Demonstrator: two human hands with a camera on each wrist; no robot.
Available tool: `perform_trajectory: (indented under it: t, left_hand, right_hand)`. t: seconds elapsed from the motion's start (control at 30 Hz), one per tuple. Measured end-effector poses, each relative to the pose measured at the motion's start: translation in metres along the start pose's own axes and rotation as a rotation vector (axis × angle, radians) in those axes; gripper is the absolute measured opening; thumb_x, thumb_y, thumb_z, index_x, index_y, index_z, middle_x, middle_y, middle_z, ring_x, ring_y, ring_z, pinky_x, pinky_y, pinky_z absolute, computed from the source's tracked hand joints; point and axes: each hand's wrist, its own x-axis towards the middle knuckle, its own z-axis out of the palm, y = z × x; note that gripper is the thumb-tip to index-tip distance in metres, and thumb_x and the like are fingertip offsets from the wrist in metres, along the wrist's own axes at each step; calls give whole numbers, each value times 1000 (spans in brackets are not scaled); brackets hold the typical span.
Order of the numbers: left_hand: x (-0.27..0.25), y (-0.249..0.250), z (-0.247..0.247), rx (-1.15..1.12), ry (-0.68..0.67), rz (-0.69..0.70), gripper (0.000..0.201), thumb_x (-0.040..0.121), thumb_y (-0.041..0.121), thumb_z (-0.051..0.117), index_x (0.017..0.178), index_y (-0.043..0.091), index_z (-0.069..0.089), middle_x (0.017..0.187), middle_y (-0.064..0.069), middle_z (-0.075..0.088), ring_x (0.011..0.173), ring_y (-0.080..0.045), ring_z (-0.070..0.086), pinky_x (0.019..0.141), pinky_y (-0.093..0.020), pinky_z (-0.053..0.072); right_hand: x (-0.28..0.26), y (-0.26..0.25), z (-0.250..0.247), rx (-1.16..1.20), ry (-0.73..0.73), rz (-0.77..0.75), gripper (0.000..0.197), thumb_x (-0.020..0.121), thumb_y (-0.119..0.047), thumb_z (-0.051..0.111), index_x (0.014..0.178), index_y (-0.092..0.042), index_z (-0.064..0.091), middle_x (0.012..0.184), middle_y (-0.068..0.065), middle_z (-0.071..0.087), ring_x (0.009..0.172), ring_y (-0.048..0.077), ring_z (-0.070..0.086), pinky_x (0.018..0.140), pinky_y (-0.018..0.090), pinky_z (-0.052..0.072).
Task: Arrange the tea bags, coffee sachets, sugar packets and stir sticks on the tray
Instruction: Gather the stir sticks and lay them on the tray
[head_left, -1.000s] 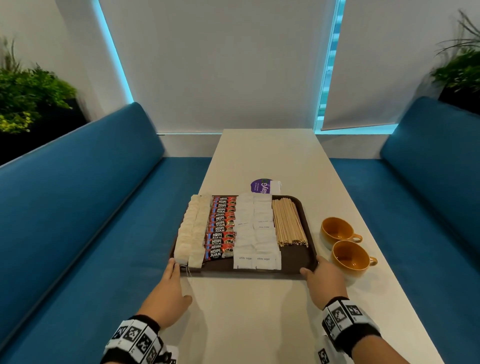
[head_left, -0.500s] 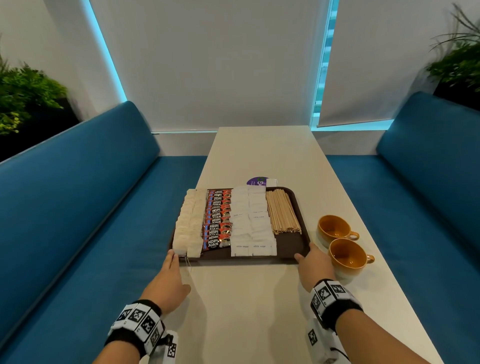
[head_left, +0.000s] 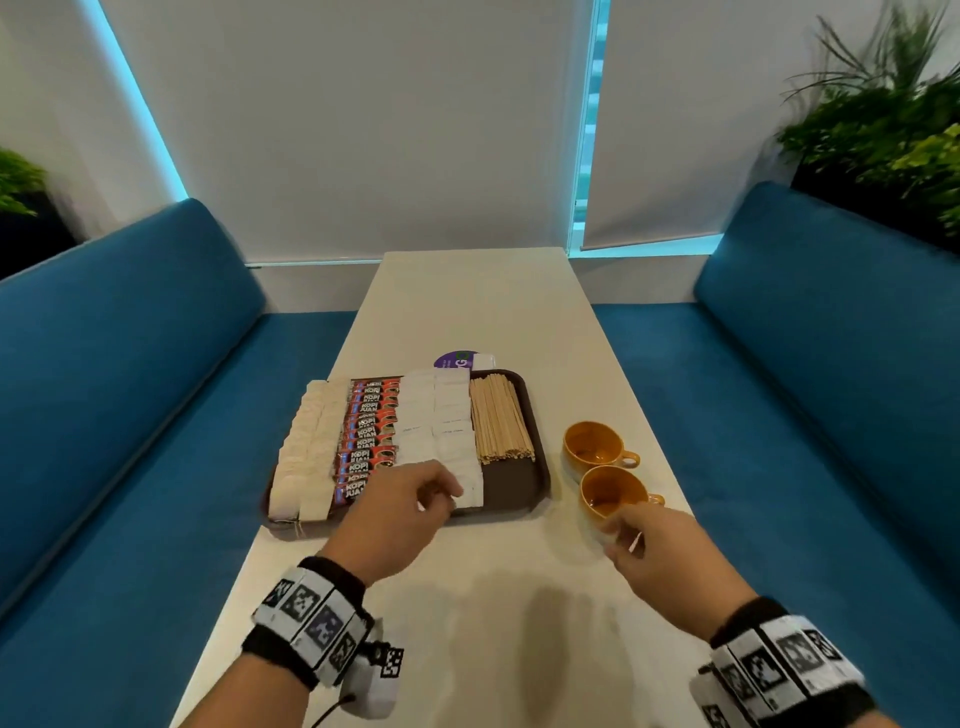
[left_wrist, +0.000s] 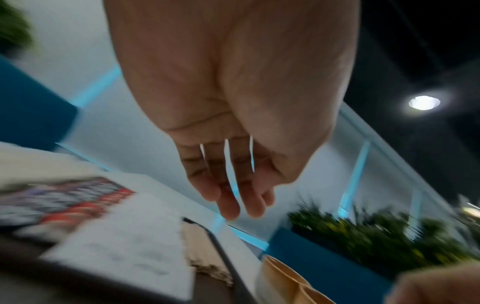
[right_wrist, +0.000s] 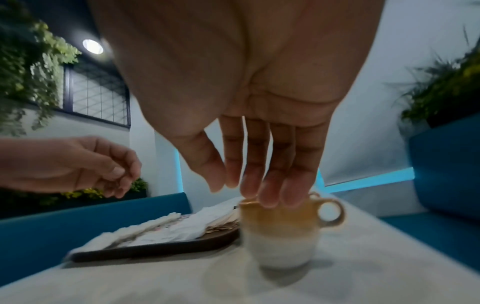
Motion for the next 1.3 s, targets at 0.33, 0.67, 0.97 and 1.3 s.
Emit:
perform_trajectory:
  t: [0.33, 0.67, 0.97, 1.3]
  left_hand:
    - [103, 81, 92, 360, -461, 237, 53, 89, 3, 53, 139, 21, 56, 151, 5, 46, 139, -16, 42, 118, -35, 35]
    - [122, 65, 114, 350, -500, 230, 66, 90, 1, 53, 147, 32, 45, 152, 10, 45, 138, -12, 45, 115, -32, 37]
    - [158, 47, 120, 462, -486, 277, 75, 94, 6, 57, 159, 28, 27, 167, 7, 21, 154, -15, 18, 125, -35, 19]
    - [216, 49, 106, 517, -500, 161, 76, 93, 5, 53, 160, 23, 23, 168, 3, 17, 151, -22, 27, 123, -35, 27]
  right_hand:
    - [50, 48, -22, -56, 42, 104, 105, 62, -83, 74, 147, -27, 45, 136, -11, 44, 127, 11, 46, 105, 32, 46]
    - [62, 56, -3, 75, 69, 63, 73, 66, -72, 80, 126, -39, 56, 107, -19, 50, 106, 6, 49, 94, 29, 49]
    - [87, 50, -12, 106, 85, 94, 74, 66, -62, 87, 128, -31, 61, 106, -15, 55, 104, 8, 56, 94, 29, 50]
    - [95, 53, -4, 185, 112, 136, 73, 61, -63, 89, 124, -37, 63, 107, -19, 57, 104, 5, 55, 92, 28, 50]
